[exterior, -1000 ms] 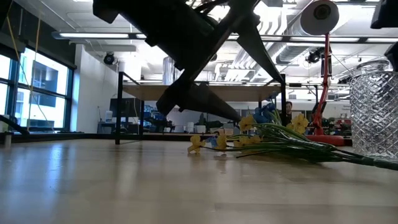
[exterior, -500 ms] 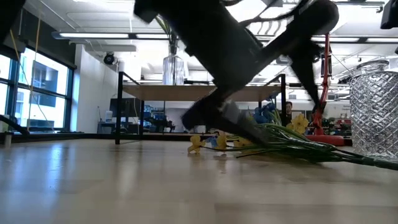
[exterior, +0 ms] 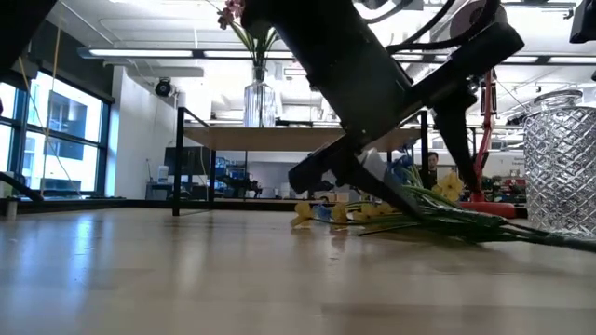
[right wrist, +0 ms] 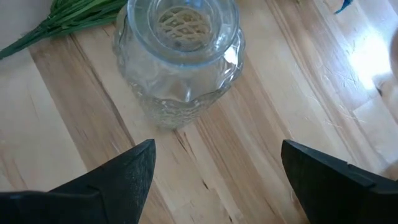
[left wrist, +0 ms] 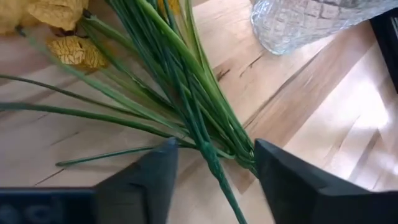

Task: Pick and place flowers into a vace then onto a shelf
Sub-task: Put the blue flowers into the transparent vase

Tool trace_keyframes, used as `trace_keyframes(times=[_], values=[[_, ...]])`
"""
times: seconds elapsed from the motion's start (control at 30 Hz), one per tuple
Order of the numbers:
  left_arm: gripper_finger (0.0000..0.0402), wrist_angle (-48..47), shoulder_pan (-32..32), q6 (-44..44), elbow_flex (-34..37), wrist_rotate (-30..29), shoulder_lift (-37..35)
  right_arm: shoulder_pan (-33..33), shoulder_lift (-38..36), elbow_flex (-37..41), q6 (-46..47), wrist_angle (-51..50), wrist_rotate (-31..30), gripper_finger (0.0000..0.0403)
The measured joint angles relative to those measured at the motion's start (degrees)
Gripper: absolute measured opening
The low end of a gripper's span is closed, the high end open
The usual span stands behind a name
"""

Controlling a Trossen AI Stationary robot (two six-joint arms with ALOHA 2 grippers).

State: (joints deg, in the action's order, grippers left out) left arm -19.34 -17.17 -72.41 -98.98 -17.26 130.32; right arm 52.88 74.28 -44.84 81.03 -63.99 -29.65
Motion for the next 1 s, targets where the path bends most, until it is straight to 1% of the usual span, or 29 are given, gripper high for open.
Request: trace_keyframes(times=[0.13, 0.3, 0.67, 0.8, 0.87, 1.0], values=[[0.0178, 0.2, -0.1, -0.1, 0.0, 0.4, 0.0, 0.0, 0.0, 0.0, 0.0, 0.0, -0.1, 0.0336], [0.0124, -0.1, -0.1, -0.1, 0.0, 0.4, 0.0, 0.0, 0.0, 0.0, 0.0, 0.0, -0.2, 0.0336], [0.0072, -0.2, 0.0, 0.1, 0.1, 0.3, 0.7, 0.0, 0.0, 0.0, 0.0, 0.0, 0.0, 0.0336], [0.0039, -0.8, 0.0, 2.0, 0.1, 0.3, 0.7, 0.0, 0.0, 0.0, 0.0, 0.0, 0.0, 0.0336], [0.0021, -1.7, -0.1, 3.2, 0.1, 1.1, 0.7, 0.0, 0.0, 0.0, 0.0, 0.0, 0.0, 0.0336], [0.0022, -4.0, -0.1, 4.3, 0.0, 4.6, 0.6, 0.0, 0.0, 0.0, 0.0, 0.0, 0.0, 0.0336]])
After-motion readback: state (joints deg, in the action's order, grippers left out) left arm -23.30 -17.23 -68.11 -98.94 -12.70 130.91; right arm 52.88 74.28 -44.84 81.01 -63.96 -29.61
